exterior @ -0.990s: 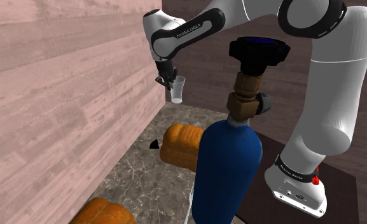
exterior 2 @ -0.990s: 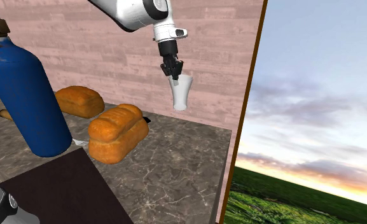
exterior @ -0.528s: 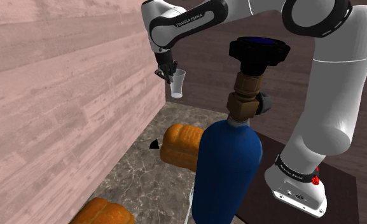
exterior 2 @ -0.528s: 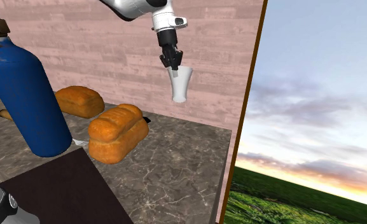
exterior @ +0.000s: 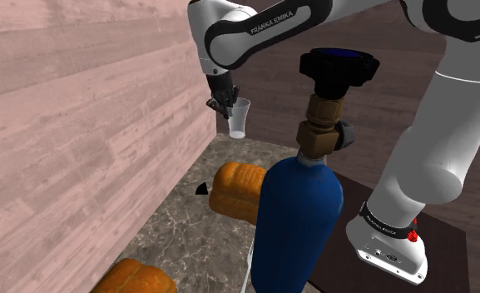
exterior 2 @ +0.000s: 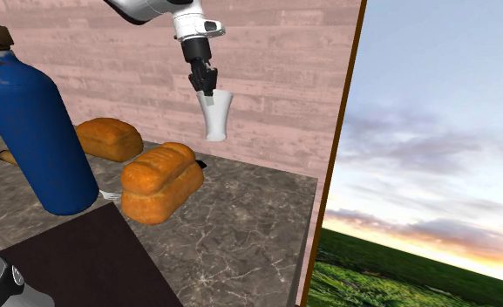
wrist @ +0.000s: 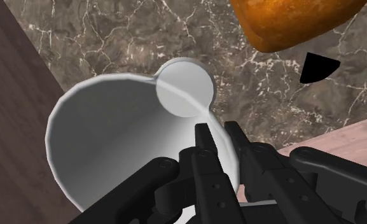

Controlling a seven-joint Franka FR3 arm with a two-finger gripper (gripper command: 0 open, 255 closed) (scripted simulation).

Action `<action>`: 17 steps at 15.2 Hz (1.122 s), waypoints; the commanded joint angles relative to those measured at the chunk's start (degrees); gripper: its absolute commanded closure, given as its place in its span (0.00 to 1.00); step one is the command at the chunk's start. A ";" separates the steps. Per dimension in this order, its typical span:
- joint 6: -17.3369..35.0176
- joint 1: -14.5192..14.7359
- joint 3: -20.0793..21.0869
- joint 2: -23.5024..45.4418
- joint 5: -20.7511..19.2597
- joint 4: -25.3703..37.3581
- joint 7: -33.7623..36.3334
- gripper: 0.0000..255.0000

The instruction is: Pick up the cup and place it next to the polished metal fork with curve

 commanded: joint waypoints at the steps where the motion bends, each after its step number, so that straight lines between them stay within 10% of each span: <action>1: 0.00 1.15 1.09 -2.42 0.59 -2.91 2.15 1.00; 17: -2.67 10.89 11.18 -19.25 9.29 -19.65 17.57 1.00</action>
